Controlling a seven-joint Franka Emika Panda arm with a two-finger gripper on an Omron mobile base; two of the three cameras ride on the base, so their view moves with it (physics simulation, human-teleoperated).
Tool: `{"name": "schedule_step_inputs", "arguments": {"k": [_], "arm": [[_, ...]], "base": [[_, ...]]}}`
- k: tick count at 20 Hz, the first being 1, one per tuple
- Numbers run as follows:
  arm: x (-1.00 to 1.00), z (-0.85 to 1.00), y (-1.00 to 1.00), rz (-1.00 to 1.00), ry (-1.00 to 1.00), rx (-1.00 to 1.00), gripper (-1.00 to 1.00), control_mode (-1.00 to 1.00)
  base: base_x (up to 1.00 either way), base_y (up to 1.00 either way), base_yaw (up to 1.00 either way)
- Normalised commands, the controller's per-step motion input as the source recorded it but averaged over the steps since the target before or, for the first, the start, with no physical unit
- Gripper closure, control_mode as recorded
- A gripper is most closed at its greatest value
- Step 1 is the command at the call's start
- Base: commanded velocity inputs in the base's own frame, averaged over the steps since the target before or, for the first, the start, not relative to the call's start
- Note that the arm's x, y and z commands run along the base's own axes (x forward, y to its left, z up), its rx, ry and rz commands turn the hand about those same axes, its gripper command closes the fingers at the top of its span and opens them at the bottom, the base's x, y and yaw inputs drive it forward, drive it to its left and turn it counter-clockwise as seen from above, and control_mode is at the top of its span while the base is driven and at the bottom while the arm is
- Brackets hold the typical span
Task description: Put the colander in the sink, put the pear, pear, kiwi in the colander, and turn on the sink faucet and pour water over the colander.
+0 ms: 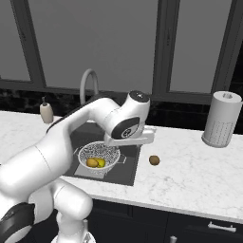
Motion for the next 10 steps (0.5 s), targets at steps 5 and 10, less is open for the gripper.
{"name": "schedule_step_inputs", "arguments": {"k": [5, 10], "arm": [[0.05, -0.03, 0.0, 0.0, 0.1, -0.15, -1.0, -1.0], [0.19, -0.1, -0.2, -0.01, 0.2, -0.01, -1.0, -1.0]], "base": [[0.0, 0.0, 0.0], [0.0, 0.0, 0.0]]}}
